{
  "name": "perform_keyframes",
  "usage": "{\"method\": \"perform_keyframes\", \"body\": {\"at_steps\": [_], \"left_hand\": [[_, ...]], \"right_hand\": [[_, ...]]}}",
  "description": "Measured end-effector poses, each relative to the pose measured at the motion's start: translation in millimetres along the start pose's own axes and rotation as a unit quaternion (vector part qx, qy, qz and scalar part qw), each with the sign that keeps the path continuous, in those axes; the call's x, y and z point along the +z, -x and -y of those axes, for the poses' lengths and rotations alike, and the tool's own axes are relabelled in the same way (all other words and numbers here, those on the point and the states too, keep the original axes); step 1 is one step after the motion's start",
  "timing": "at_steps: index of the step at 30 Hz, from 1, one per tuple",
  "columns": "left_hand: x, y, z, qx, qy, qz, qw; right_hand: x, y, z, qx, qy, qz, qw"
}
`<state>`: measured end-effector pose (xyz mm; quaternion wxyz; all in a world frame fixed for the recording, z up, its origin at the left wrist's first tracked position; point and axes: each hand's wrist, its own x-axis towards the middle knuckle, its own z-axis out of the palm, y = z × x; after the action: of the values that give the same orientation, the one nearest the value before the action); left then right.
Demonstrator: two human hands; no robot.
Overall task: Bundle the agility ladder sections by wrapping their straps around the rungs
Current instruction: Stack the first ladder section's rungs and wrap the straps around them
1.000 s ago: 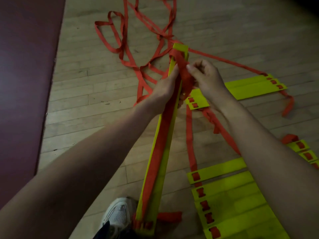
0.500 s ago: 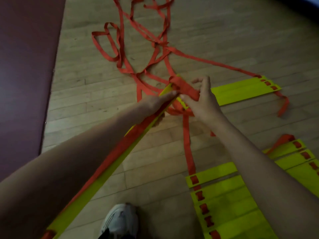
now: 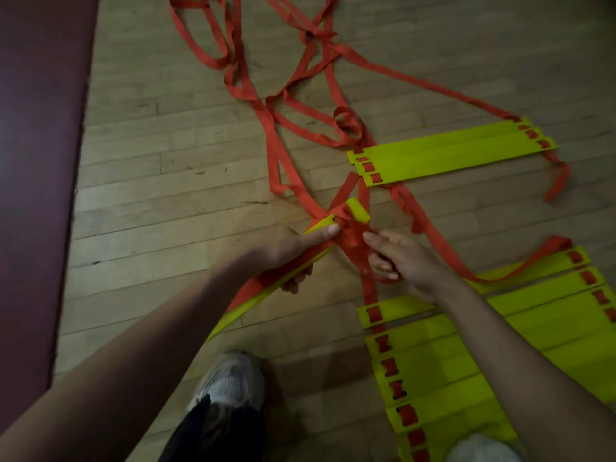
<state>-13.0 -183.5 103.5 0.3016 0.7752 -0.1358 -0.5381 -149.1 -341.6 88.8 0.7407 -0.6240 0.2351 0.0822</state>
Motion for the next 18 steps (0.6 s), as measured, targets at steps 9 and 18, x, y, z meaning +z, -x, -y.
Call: {"method": "perform_keyframes", "body": {"at_steps": [9, 18], "left_hand": [[-9, 10, 4, 0.069, 0.016, 0.100, 0.992], [-6, 1, 11, 0.035, 0.140, 0.399, 0.906]], "right_hand": [[5, 11, 0, -0.021, -0.010, 0.007, 1.000], [9, -7, -4, -0.092, -0.207, 0.090, 0.970]]}}
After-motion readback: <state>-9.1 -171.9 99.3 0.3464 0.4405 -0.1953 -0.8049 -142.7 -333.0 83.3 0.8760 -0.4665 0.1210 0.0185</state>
